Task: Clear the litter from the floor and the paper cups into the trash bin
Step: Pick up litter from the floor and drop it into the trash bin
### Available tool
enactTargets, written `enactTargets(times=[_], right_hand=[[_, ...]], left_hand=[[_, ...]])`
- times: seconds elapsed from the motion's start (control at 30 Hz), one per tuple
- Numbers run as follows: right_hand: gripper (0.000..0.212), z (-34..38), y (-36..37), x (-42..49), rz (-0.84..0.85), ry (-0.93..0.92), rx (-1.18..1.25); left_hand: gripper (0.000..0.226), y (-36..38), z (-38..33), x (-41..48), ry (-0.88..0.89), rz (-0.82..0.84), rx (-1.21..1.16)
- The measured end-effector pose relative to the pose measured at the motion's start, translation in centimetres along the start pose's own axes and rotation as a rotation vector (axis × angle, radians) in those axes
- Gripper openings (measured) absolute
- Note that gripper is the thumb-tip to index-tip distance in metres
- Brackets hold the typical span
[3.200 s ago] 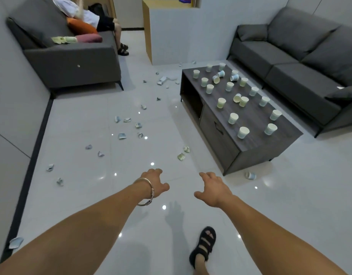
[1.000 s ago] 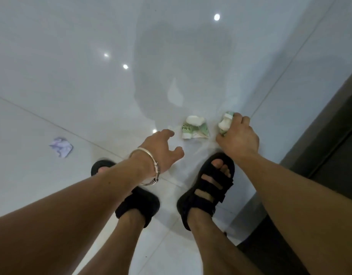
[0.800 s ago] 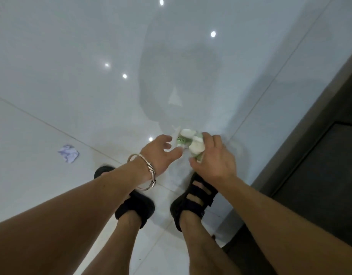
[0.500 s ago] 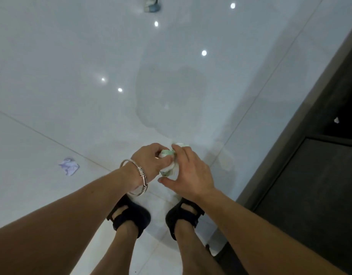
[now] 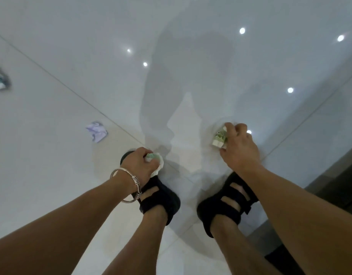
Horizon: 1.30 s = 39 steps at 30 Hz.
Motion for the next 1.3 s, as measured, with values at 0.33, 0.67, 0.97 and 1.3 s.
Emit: enactTargets(times=[0.33,0.67,0.97,1.3], right_hand=[[0.081,14.9,-8.2,-4.8,0.017,-0.337,0.107],[0.079,31.0,-22.9,-10.1,0.238,-0.609,-0.267],[0.078,53.9,-32.3,-15.0,0.204,-0.753,-0.527],[0.078,82.4,-30.8,-26.5,0.282,-1.153,-0.693]], left_hand=[[0.012,-9.6,1.6,-5.8,-0.029,-0.040,-0.265],[0.011,-21.2,14.7,-19.6,-0.176,-0.082,-0.742],[0.012,-26.5,37.1,-31.0,-0.518,-0.164,-1.083],[0.011,-41.8,51.4,-42.7,-0.436,-0.402,-1.013]])
Point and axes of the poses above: each hand's wrist, its own x-axis towards the middle knuckle, its own y-axis out of the palm, z = x × y, the point moved 6 cm from there along x, towards the middle knuckle, and after that the axes turned 13 degrees about -y, right-handed, at the moved point
